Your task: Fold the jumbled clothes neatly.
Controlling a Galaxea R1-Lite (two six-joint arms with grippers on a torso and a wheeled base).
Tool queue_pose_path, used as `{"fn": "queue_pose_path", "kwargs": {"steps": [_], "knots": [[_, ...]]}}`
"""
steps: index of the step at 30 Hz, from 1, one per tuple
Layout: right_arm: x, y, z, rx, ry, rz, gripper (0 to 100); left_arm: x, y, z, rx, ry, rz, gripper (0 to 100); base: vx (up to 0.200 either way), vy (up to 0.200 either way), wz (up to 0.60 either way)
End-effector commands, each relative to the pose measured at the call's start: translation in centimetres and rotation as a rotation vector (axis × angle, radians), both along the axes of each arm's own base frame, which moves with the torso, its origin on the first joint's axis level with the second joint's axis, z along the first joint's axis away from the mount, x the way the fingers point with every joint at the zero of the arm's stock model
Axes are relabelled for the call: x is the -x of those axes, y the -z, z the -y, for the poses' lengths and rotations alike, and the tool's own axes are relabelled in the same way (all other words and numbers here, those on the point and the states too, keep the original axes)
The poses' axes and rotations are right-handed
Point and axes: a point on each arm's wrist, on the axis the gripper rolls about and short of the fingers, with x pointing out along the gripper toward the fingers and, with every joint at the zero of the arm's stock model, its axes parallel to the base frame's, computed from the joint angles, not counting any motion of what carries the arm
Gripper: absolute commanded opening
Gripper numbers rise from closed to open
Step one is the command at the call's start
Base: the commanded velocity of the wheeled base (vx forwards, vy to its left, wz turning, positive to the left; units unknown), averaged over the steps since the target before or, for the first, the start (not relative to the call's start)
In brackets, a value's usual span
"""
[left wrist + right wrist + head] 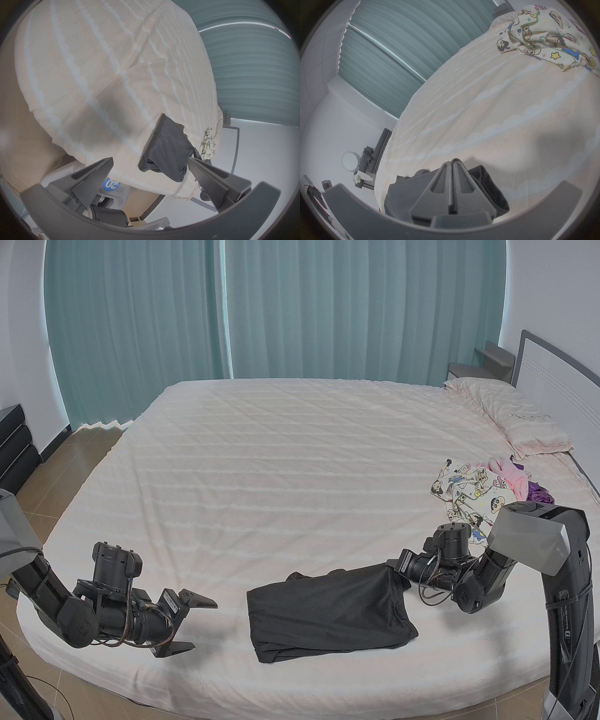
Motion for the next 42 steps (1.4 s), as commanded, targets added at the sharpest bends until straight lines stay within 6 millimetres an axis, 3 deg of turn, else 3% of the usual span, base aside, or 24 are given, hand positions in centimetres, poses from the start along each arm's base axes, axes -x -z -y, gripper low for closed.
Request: {"fn": "queue_pose_path", "kwargs": {"steps": [1,25,26,33,37,42], "knots": [[-0.3,-0.3,0.1,-0.027,0.018,0.039,0,0.0,0.0,0.0,0.000,0.000,0.000,100,0.000,0.000,0.00],[-1.1,0.2,0.9,-0.037,0.067,0.073,0,0.0,0.0,0.0,0.000,0.000,0.000,100,0.000,0.000,0.00],[-1.2,0.2,0.9,-0.038,0.067,0.075,100,0.0,0.0,0.0,0.000,0.000,0.000,100,0.000,0.000,0.00],[-0.8,-0.3,1.5,-0.030,0.088,0.074,100,0.0,0.0,0.0,0.001,0.000,0.002,100,0.000,0.000,0.00],[0.7,-2.2,2.3,-0.025,0.084,0.063,100,0.0,0.0,0.0,0.001,0.000,0.002,100,0.000,0.000,0.00],[2.6,-3.1,2.3,0.016,0.050,0.054,100,0.0,0.0,0.0,0.001,0.001,0.002,100,-0.040,0.000,0.00]]}}
